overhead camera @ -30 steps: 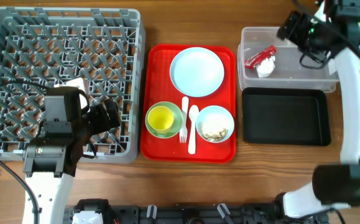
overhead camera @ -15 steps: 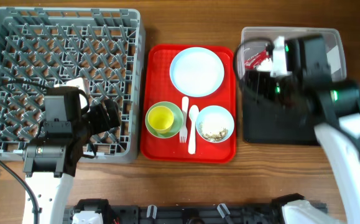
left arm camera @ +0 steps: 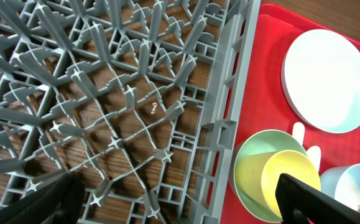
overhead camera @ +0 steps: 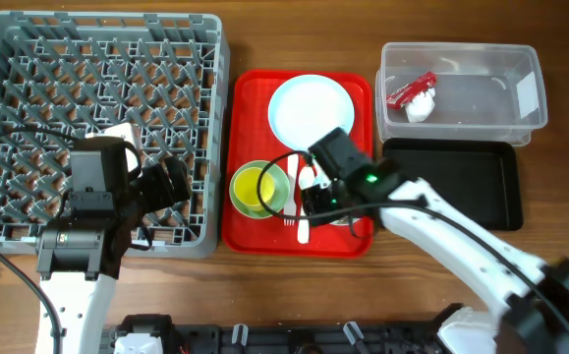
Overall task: Sort waste into correct bins and load items into the dishwasher rack
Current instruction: 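Grasp the blue rice bowl rim with the right gripper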
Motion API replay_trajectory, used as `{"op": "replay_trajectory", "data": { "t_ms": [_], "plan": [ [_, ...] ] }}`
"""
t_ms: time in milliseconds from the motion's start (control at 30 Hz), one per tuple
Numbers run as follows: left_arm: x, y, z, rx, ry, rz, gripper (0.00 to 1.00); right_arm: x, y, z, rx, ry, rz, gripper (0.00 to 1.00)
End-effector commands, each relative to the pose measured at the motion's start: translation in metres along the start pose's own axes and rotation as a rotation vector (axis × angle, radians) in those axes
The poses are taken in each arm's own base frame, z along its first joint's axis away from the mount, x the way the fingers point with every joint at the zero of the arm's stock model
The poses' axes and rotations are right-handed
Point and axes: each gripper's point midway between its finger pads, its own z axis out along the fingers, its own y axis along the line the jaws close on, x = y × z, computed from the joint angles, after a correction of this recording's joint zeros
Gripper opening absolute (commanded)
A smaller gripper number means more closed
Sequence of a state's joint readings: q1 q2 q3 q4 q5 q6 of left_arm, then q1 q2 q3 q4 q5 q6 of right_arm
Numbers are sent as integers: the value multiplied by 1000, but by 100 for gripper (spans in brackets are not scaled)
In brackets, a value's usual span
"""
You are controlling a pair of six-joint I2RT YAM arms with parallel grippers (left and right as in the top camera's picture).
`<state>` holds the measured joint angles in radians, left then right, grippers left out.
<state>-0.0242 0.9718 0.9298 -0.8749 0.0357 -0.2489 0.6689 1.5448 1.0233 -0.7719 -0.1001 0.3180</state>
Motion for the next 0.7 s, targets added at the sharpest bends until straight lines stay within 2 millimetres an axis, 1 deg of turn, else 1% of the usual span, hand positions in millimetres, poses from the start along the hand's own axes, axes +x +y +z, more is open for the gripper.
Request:
{"op": "replay_trajectory", "data": {
  "t_ms": [0, 33, 100, 233, 300, 400, 533, 633, 667],
  "plan": [
    [-6, -3, -5, 15, -18, -1, 100, 4, -7, 27, 53, 50, 68, 52],
    [-6, -3, -5, 15, -18, -1, 100, 3, -8, 35, 55, 56, 74, 49],
    [-6, -3, -5, 15, -18, -1, 100, 2, -8, 43, 58, 62, 75, 45],
    [-6, -3, -5, 15, -18, -1, 100, 7, -11, 54, 69, 95, 74, 29],
    [-6, -3, -5, 15, -18, -1, 100, 10, -12, 56, 75, 110, 76, 29],
    [-6, -3, -5, 15, -18, -1, 100, 11, -13, 57, 77, 115, 77, 25],
    [-6, -3, -5, 15, -18, -1, 100, 14, -14, 57, 81, 125, 81, 24],
    [-6, -3, -5, 15, -18, -1, 100, 15, -14, 57, 83, 129, 82, 16],
    [-6, -3, -5, 15, -18, -1, 100, 16, -15, 58, 85, 136, 82, 15]
  ]
}}
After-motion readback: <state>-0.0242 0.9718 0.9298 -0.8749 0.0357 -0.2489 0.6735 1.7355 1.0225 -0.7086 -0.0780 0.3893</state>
